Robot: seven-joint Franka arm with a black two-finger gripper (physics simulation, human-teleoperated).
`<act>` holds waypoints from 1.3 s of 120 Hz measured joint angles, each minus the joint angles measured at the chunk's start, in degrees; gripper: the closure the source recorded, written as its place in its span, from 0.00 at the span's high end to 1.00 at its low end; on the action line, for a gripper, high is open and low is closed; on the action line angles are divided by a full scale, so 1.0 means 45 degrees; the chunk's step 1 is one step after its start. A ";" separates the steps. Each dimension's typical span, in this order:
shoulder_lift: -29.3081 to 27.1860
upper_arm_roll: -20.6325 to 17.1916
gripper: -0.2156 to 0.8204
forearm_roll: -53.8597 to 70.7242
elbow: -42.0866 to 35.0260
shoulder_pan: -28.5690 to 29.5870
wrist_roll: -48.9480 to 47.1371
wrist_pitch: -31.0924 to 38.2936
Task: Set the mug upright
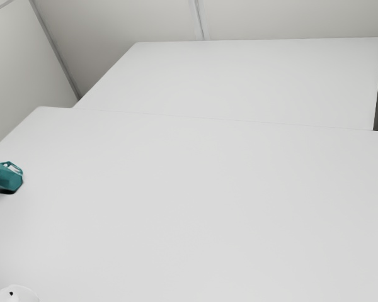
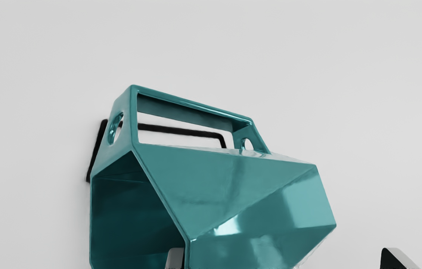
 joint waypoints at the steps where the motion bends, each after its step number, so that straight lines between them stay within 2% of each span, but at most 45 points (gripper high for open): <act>1: 0.0000 -0.0004 0.73 -0.0002 0.0000 0.0001 0.0005 -0.0010; 25: -0.0044 -0.0087 0.44 -0.0027 0.0000 0.0008 0.0107 -0.0268; 68: -0.0170 -0.0204 0.12 -0.0361 -0.0009 0.0009 0.0216 -0.0729; 86: -0.0330 -0.0218 0.07 -0.0438 -0.0034 0.0015 0.0226 -0.0895; 115: -0.1377 -0.0422 0.05 -0.0220 -0.0618 -0.0155 0.0100 -0.0852; 128: -0.3203 -0.1253 0.05 0.0627 -0.2872 -0.0251 -0.0096 -0.0063; 156: -0.7023 -0.2929 0.05 0.1854 -0.7822 -0.0447 -0.0626 0.2855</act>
